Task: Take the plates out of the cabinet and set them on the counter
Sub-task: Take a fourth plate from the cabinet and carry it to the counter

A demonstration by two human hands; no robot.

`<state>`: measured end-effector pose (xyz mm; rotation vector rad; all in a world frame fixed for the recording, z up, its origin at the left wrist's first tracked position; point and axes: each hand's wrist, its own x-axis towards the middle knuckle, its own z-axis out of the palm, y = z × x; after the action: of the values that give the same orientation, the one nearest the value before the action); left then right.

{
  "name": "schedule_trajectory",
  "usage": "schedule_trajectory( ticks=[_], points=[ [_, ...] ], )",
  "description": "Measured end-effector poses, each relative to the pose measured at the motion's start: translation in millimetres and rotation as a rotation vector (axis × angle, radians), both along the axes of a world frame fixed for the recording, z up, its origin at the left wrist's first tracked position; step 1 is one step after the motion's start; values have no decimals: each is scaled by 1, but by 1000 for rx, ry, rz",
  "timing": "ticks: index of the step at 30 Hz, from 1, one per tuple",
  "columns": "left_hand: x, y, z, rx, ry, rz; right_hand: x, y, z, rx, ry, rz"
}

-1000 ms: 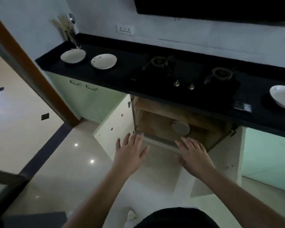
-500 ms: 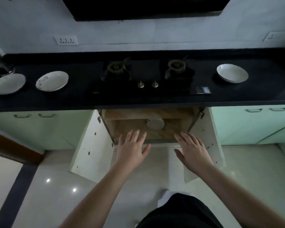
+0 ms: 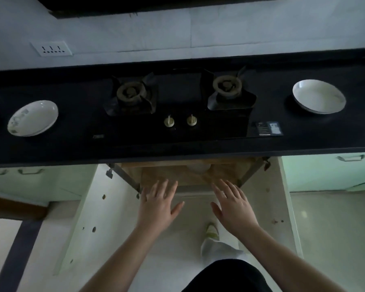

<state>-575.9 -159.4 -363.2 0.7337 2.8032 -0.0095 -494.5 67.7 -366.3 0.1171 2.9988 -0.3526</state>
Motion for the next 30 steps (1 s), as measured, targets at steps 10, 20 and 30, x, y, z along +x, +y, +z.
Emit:
schedule_trajectory(
  ticks=[10, 20, 30],
  points=[
    [-55, 1, -47, 12, -75, 75, -99, 7, -44, 10, -102, 130],
    [-87, -8, -152, -77, -215, -116, -100, -22, -139, 10, -108, -93],
    [-131, 21, -256, -33, -200, -158, -132, 3, -257, 36, -151, -175]
  ],
)
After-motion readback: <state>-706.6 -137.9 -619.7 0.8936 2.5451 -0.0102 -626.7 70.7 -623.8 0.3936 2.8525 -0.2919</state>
